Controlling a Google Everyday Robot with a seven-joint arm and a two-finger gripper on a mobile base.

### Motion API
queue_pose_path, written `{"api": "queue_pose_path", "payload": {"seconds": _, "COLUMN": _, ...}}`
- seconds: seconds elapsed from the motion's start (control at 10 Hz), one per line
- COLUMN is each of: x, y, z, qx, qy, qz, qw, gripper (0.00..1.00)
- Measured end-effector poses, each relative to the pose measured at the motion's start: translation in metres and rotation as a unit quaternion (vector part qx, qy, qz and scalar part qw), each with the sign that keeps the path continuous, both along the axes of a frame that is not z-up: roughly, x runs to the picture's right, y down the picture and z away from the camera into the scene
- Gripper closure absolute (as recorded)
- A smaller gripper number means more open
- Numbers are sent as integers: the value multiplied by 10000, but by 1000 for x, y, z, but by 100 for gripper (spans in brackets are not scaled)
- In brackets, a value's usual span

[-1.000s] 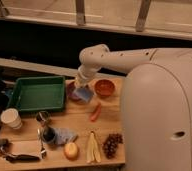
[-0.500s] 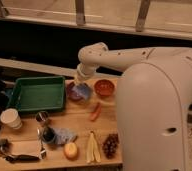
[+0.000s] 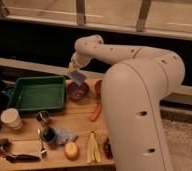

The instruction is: Wipe purple bowl with sponge

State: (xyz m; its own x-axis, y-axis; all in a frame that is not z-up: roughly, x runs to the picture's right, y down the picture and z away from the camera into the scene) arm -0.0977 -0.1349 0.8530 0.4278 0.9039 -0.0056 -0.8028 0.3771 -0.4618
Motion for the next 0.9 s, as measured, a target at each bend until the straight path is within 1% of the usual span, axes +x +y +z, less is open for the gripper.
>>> {"api": "queue_pose_path", "payload": {"seconds": 0.1, "x": 0, "y": 1, "z": 6, "qx": -25, "qy": -281, "qz": 291, "qw": 9992, "gripper": 100}}
{"api": "queue_pose_path", "payload": {"seconds": 0.2, "x": -2, "y": 1, "z": 7, "qx": -38, "qy": -398, "qz": 399, "qw": 9984, "gripper": 100}}
{"api": "queue_pose_path", "payload": {"seconds": 0.4, "x": -6, "y": 2, "z": 7, "qx": -42, "qy": -426, "qz": 394, "qw": 9983, "gripper": 100}}
{"api": "queue_pose_path", "payload": {"seconds": 0.6, "x": -3, "y": 3, "z": 7, "qx": -84, "qy": -401, "qz": 388, "qw": 9984, "gripper": 100}}
{"api": "queue_pose_path", "payload": {"seconds": 0.7, "x": 0, "y": 8, "z": 10, "qx": -171, "qy": -381, "qz": 396, "qw": 9983, "gripper": 100}}
{"api": "queue_pose_path", "payload": {"seconds": 0.8, "x": 9, "y": 20, "z": 18, "qx": -299, "qy": -364, "qz": 543, "qw": 9974, "gripper": 100}}
{"api": "queue_pose_path", "payload": {"seconds": 0.9, "x": 16, "y": 26, "z": 22, "qx": -361, "qy": -348, "qz": 636, "qw": 9967, "gripper": 100}}
